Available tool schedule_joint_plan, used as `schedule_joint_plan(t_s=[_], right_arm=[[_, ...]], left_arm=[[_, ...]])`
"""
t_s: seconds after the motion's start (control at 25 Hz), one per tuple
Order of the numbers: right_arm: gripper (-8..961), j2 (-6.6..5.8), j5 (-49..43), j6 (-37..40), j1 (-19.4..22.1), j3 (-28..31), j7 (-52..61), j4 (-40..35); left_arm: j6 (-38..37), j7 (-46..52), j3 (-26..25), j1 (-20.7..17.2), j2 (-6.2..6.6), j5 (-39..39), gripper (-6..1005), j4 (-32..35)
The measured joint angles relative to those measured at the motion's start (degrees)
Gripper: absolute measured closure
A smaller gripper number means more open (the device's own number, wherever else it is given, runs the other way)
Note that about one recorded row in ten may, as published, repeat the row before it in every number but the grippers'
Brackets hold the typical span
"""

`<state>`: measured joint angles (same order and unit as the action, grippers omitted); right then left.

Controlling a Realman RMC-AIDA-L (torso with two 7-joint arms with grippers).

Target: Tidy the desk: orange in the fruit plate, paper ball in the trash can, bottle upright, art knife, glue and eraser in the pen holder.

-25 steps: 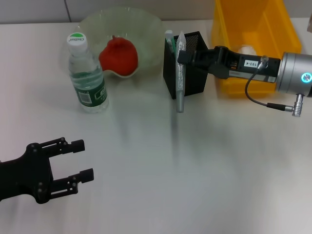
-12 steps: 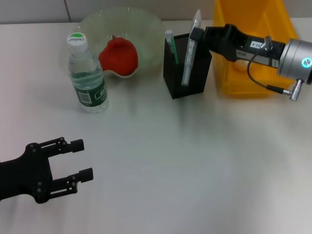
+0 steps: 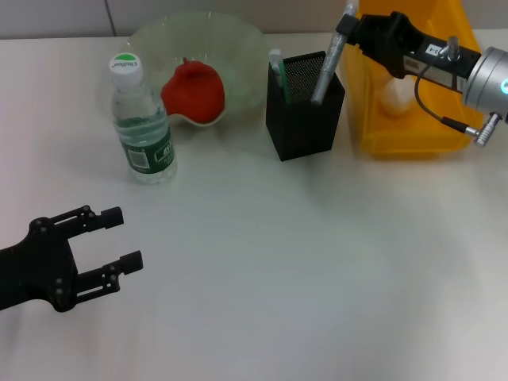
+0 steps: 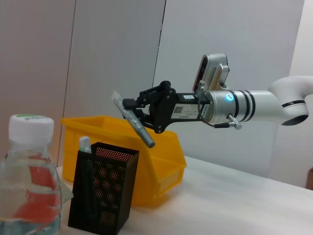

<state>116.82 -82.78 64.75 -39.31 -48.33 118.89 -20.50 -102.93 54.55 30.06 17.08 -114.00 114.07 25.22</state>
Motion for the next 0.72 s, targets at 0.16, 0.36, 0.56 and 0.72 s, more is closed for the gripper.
schedule_joint_plan(t_s=[0.16, 0.36, 0.56, 0.72], right_arm=[[823, 0.56, 0.0, -1.2, -0.3, 1.5, -1.5, -0.3], [823, 1.39, 0.4, -3.3, -1.0, 2.8, -3.9, -1.5], [823, 2.05, 1.0, -6.1, -2.1, 2.8, -10.0, -1.7], [823, 2.55, 2.3, -6.6, -2.8, 2.6, -21.9, -0.9]], left_arm=[[0.0, -0.5, -0.1, 0.0, -0.08, 0.1, 252, 0.0], [-0.1, -0.5, -0.1, 0.0, -0.08, 0.2, 251, 0.0], [-0.2, -0.6, -0.1, 0.1, -0.09, 0.3, 250, 0.0], [-0.2, -0.6, -0.1, 0.1, -0.08, 0.3, 249, 0.0]])
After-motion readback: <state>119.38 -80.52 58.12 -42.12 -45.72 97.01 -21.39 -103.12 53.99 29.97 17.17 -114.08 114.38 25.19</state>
